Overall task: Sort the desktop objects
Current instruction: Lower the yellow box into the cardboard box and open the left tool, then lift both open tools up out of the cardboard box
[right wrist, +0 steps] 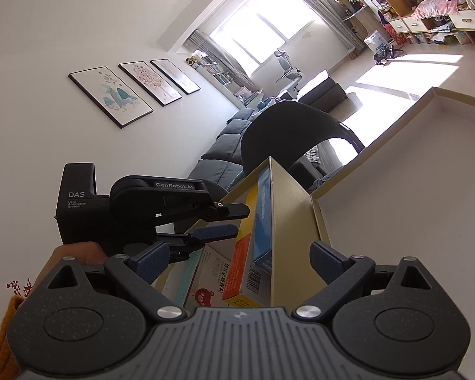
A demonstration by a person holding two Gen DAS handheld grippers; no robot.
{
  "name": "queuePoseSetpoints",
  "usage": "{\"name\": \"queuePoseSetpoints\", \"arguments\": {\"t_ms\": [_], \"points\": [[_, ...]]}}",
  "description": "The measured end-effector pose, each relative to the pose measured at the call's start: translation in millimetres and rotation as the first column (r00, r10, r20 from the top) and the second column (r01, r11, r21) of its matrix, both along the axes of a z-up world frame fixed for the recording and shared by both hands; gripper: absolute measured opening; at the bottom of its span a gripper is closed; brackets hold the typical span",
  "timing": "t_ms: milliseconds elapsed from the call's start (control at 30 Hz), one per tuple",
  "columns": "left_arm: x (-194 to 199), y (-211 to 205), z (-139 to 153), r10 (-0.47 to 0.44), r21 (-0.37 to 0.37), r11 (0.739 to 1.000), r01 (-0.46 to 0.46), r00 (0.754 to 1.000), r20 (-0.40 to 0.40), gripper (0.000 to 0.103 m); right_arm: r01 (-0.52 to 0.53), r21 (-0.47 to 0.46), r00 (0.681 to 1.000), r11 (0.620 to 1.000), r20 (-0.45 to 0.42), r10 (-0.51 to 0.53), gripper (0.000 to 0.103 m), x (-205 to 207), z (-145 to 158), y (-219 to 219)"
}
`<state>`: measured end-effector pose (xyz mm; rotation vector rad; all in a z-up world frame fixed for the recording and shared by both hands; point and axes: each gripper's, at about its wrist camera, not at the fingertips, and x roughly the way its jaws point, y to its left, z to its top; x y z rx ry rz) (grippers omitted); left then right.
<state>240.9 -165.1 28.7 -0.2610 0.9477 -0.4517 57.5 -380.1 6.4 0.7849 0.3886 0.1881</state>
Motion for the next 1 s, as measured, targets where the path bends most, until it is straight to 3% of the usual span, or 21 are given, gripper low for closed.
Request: {"name": "queuePoseSetpoints", "arguments": {"t_ms": [200,400,533,667,800,1000], "points": [[-19.0,27.8,4.5,-0.040,-0.028,0.999,0.041,0.998,0.042,0.043,0.013,-0.046,1.000,0.999,0.006,-0.013,0.096,1.1,4.7,3.8],[-57.0,73.2,27.2,-0.047,-0.045,0.997,0.055,0.986,0.161,0.059,0.040,-0.119,0.999,0.992,0.025,-0.037,0.096,-3.4,11.1,16.4],[-92.4,111.1,40.6,-0.033,-0.040,0.998,0.046,0.960,0.277,0.085,0.062,-0.197,0.997,0.978,0.048,-0.053,0.097,-10.6,21.2,29.5],[-122.1,141.0,40.5,-0.018,0.009,1.000,0.015,0.931,0.366,0.103,0.084,-0.258,0.993,0.963,0.097,-0.060,0.102,-21.5,29.4,42.4],[-134.4,159.1,37.5,0.009,0.068,0.997,-0.039,0.920,0.392,0.103,0.110,-0.287,0.991,0.952,0.101,-0.084,0.102,-32.4,32.6,54.0],[-146.9,173.2,38.7,0.036,0.070,0.995,-0.068,0.920,0.389,0.103,0.120,-0.356,0.991,0.927,0.097,-0.091,0.103,-46.8,37.1,80.4]]}}
